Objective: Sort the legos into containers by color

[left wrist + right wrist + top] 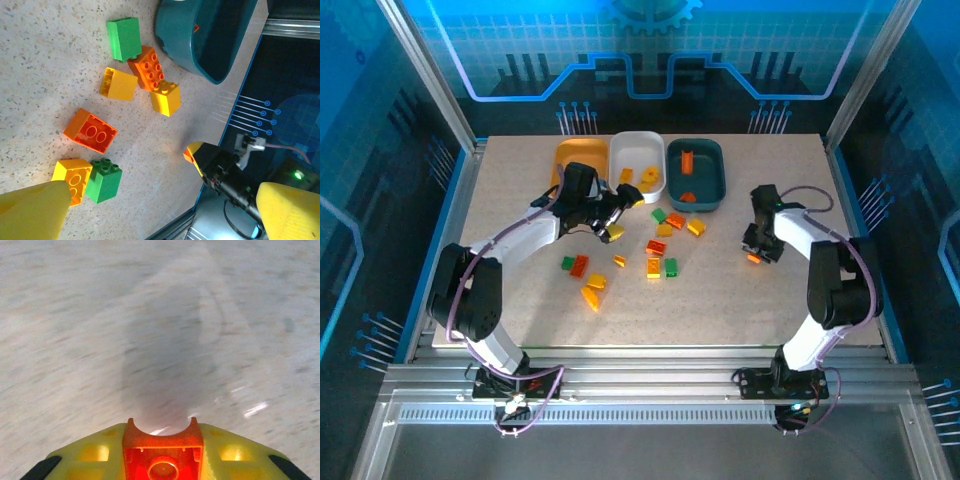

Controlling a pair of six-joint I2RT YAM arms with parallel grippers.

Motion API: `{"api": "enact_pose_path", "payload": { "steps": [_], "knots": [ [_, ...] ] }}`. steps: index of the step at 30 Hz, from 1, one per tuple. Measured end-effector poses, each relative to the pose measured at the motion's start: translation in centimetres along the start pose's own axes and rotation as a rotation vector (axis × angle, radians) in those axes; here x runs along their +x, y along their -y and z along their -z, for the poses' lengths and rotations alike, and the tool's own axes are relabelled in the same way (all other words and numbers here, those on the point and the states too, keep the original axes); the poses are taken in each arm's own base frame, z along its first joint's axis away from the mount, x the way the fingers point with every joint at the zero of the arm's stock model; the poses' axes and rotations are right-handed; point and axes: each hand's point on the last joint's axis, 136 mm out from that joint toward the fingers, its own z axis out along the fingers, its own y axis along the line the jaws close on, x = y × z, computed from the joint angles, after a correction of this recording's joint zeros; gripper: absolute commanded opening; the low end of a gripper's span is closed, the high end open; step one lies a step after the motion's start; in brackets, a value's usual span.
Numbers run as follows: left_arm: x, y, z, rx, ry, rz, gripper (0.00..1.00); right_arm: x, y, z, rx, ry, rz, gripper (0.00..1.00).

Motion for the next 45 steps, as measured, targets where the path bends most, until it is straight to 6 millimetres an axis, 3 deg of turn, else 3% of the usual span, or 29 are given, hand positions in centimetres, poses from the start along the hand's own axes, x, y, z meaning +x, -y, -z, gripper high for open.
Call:
{"api": "enact_pose_path", "payload": {
  "steps": [4, 7, 10, 12, 17, 20, 23, 27, 30, 32, 35, 39, 42, 45],
  "knots": [
    [-0.6, -0.5, 0.1, -0.012, 0.012, 0.009, 0.97, -1.5, -8.1, 3.5, -0.136, 0.109, 0.174, 0.29],
    [-1.3, -1.2, 0.1, -0.025, 0.022, 0.028, 0.97, -5.2, -13.7, 5.3, -0.215, 0.197, 0.235, 0.29],
    [-2.2, -1.8, 0.3, -0.036, 0.042, 0.044, 0.97, -9.2, -17.5, 4.9, -0.236, 0.251, 0.258, 0.31],
    [-2.6, -1.9, 0.5, -0.038, 0.054, 0.045, 0.97, -10.9, -19.1, 3.7, -0.234, 0.254, 0.272, 0.35],
    [-2.9, -2.7, 0.0, -0.057, 0.051, 0.048, 0.97, -12.5, -21.7, 0.6, -0.216, 0.207, 0.314, 0.64],
    [-3.0, -3.2, -0.4, -0.068, 0.045, 0.055, 0.97, -11.7, -21.6, 0.4, -0.219, 0.165, 0.335, 0.68],
    [-3.0, -3.5, -0.5, -0.074, 0.043, 0.058, 0.97, -11.4, -21.7, 1.8, -0.252, 0.162, 0.337, 0.68],
    [-3.2, -3.6, -0.3, -0.075, 0.049, 0.06, 0.95, -9.2, -20.5, 6.1, -0.324, 0.19, 0.337, 0.68],
    [-3.8, -3.8, 0.0, -0.075, 0.06, 0.071, 0.94, -5.0, -19.2, 9.6, -0.413, 0.217, 0.364, 0.67],
    [-4.4, -4.0, 0.4, -0.075, 0.073, 0.083, 0.94, -1.9, -19.0, 10.8, -0.462, 0.214, 0.406, 0.65],
    [-5.6, -4.6, 1.0, -0.08, 0.101, 0.103, 0.93, 3.1, -19.2, 9.8, -0.47, 0.176, 0.495, 0.65],
    [-6.5, -5.5, 1.5, -0.108, 0.135, 0.133, 0.92, 8.4, -16.9, 5.5, -0.355, 0.115, 0.585, 0.64],
    [-6.5, -6.2, 1.8, -0.132, 0.148, 0.145, 0.91, 10.1, -15.0, 3.5, -0.267, 0.121, 0.605, 0.64],
    [-5.8, -7.6, 2.5, -0.174, 0.167, 0.15, 0.91, 10.5, -14.0, 3.2, -0.241, 0.161, 0.588, 0.64]
  ]
}}
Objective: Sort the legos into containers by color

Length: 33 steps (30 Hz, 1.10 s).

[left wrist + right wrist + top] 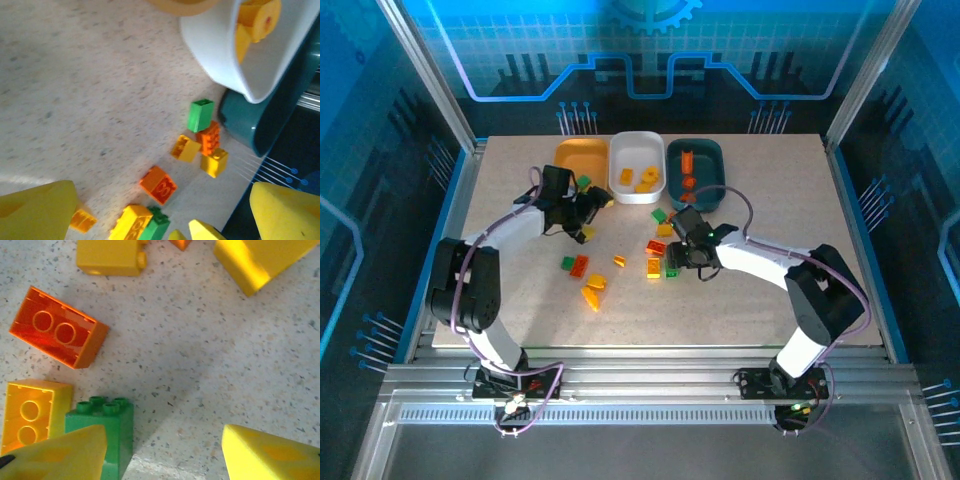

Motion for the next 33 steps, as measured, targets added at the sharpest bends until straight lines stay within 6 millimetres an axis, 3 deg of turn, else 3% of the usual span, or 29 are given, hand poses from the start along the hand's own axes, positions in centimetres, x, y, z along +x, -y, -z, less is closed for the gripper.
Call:
{"api": "enact_pose_path", "payload": {
  "steps": [7, 10, 15, 21, 26, 33],
  "knots": [
    [0.5, -5.5, 2.7, -0.209, 0.094, -0.108, 0.89, -1.2, 1.2, 1.5, 0.026, 0.124, -0.103, 0.65],
    [1.8, -7.9, 3.6, -0.312, 0.119, -0.181, 0.9, -1.5, 1.4, 1.5, 0.033, 0.138, -0.136, 0.65],
    [4.3, -10.6, 3.0, -0.442, 0.09, -0.311, 0.89, -1.5, 1.3, 1.4, 0.026, 0.143, -0.166, 0.66],
    [4.6, -12.8, 1.5, -0.552, 0.069, -0.375, 0.87, -1.5, 1.3, 1.4, 0.022, 0.143, -0.177, 0.66],
    [5.8, -12.9, 0.5, -0.582, 0.038, -0.431, 0.87, -1.6, 1.3, 1.4, 0.02, 0.145, -0.178, 0.66],
    [7.1, -8.2, -1.2, -0.498, 0.039, -0.519, 0.87, -1.6, 1.3, 1.4, 0.021, 0.145, -0.178, 0.66]
  ]
}}
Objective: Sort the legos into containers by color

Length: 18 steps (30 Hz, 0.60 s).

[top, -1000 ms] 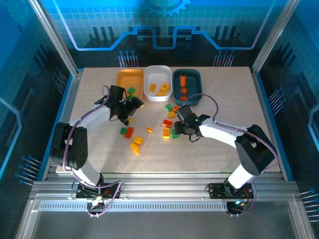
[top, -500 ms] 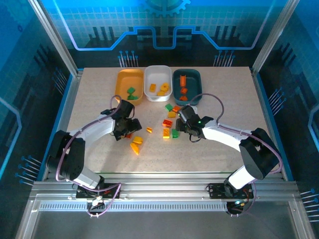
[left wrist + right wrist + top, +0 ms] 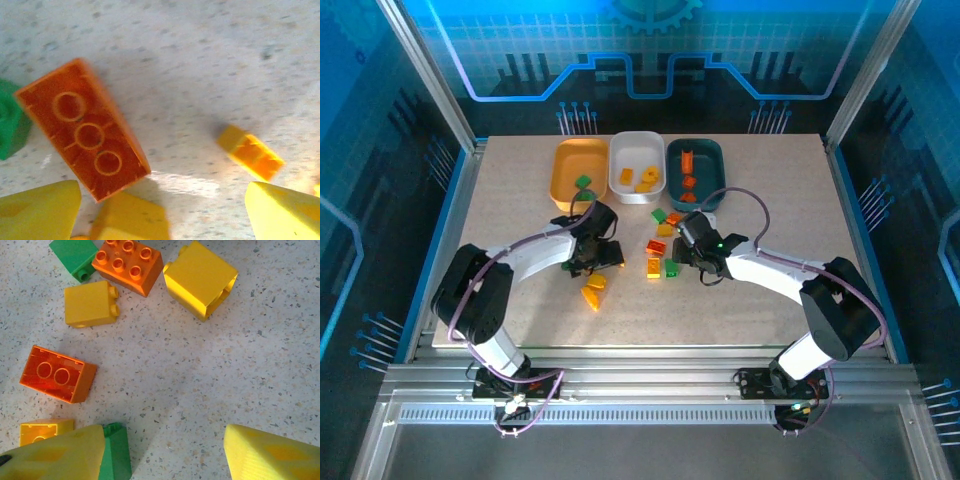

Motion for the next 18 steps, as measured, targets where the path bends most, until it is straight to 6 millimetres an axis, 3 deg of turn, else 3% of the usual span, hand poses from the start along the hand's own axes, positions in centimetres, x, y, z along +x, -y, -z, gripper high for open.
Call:
{"api": "enact_pose_path", "payload": {
  "steps": [7, 18],
  "knots": [
    [-1.4, 2.8, 0.7, 0.035, 0.036, -0.048, 0.87, -0.2, 0.2, 0.0, 0.006, 0.004, -0.012, 0.66],
    [-0.4, 0.2, 1.0, -0.098, 0.012, 0.035, 0.86, -0.2, 0.3, 0.1, 0.005, 0.006, -0.022, 0.66]
  ]
}}
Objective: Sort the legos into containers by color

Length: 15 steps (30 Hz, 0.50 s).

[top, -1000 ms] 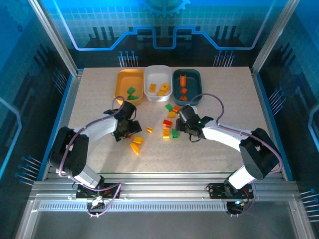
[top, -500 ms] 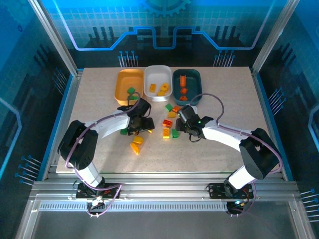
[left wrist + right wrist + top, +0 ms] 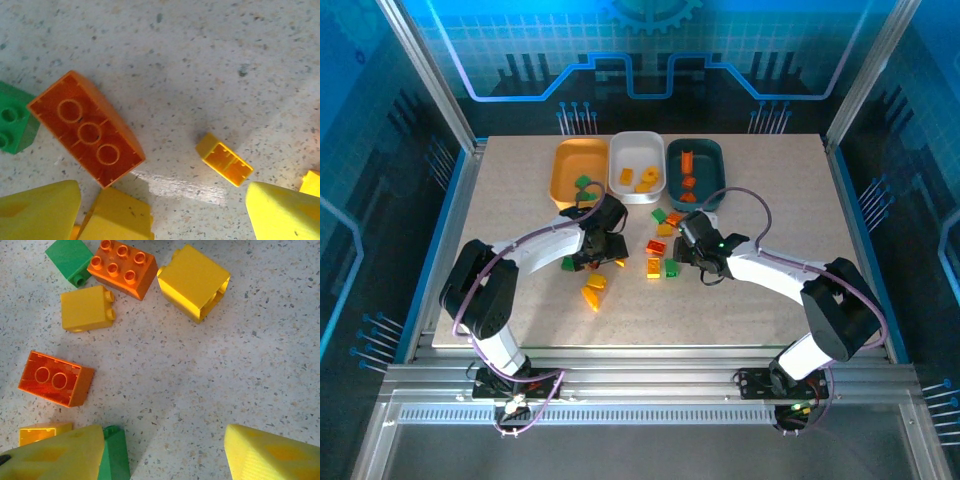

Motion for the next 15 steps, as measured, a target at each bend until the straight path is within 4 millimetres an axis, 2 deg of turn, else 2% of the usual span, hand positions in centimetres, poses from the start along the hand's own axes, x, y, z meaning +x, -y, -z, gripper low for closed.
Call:
{"api": "enact_pose_path", "payload": {
  "steps": [8, 15],
  "knots": [
    [0.4, -1.1, -2.2, -0.097, -0.023, 0.092, 0.76, -0.5, 0.1, 0.7, -0.008, 0.015, -0.012, 0.67],
    [0.0, -1.6, -2.8, -0.126, -0.003, 0.126, 0.73, -1.3, 0.2, 1.6, -0.02, 0.044, -0.027, 0.67]
  ]
}}
